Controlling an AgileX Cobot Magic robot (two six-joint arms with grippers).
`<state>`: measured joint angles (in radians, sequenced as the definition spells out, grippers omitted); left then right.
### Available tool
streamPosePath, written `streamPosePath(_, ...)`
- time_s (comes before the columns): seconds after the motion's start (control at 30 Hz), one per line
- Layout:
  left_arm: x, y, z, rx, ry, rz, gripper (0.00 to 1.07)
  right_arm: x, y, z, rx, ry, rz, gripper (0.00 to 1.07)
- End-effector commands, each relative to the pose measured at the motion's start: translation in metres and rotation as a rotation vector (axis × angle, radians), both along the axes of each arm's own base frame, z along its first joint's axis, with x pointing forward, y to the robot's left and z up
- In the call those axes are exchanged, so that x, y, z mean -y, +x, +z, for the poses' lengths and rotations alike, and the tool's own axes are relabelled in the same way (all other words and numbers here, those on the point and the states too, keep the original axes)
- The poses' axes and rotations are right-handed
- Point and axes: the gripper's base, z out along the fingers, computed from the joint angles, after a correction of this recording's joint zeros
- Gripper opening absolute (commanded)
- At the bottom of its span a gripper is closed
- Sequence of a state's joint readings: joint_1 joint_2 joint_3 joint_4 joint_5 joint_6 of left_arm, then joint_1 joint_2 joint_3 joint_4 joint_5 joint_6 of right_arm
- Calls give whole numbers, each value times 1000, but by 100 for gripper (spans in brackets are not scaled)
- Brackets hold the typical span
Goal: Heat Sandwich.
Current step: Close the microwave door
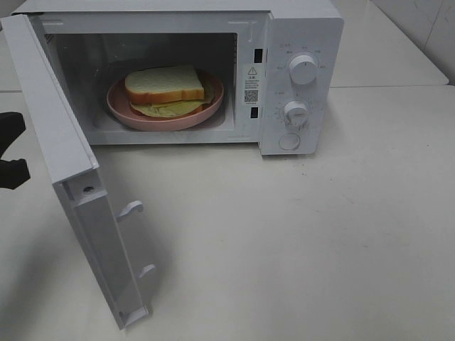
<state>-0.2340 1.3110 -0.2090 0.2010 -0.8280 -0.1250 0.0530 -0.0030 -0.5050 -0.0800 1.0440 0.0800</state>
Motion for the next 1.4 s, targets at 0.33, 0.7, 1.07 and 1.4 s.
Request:
streamPosePath(0.33,34,0,-14,26,3,-37,0,0,-4,0,32,-11,2,76)
streamPosePath(0.7,68,18,-21,7,-24,-21,0,0,-4,0,32,-11,2,76)
streamPosePath(1.07,114,46,-21,14,-60,-52,0,0,-4,0,32,-10,1,76)
streamPosePath(1.4,151,77,-17,31,-76,-73,0,0,-4,0,32,-10,1,76)
